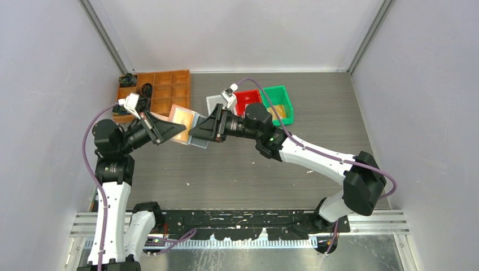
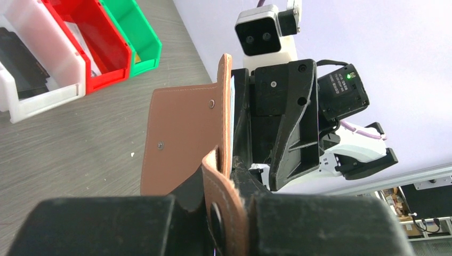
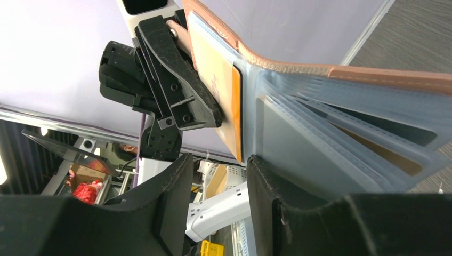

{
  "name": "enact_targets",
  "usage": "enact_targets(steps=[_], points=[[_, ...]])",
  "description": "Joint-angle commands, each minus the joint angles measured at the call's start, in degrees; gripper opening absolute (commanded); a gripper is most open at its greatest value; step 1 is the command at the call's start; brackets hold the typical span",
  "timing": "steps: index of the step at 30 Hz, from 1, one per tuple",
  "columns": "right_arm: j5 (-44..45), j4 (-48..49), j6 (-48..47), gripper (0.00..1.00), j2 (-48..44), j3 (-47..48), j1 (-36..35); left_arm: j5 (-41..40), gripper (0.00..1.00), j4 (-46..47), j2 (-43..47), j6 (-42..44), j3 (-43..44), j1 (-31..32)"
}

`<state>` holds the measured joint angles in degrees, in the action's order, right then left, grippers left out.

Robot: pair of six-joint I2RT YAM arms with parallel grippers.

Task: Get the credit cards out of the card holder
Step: Remove the credit card from the card holder.

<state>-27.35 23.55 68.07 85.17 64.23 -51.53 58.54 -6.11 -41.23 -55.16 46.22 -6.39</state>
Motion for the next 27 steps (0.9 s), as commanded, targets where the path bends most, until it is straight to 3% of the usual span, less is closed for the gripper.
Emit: enact_targets(steps=[1,17,23,27], points=[[3.50,5.04,0.89,0.47,0.12,2.53,-0.15,3.15,0.00,10.45,2.24,-5.35,0.53,-0.01],[4.61,9.56,4.06,0.42,2.33,3.97,-0.20,2.94,0.00,13.24,4.43,-10.08,0.03,-0.02],[9.07,1.52,-3.16,0.55,-1.47,2.40,-0.46,2.26,0.00,13.71,4.28,-12.83,1.45,0.02],[10.21,-0.71,-4.74,0.59,-1.15,3.11,-1.20,1.50,0.00,12.27,4.62,-13.04,1.55,0.02]])
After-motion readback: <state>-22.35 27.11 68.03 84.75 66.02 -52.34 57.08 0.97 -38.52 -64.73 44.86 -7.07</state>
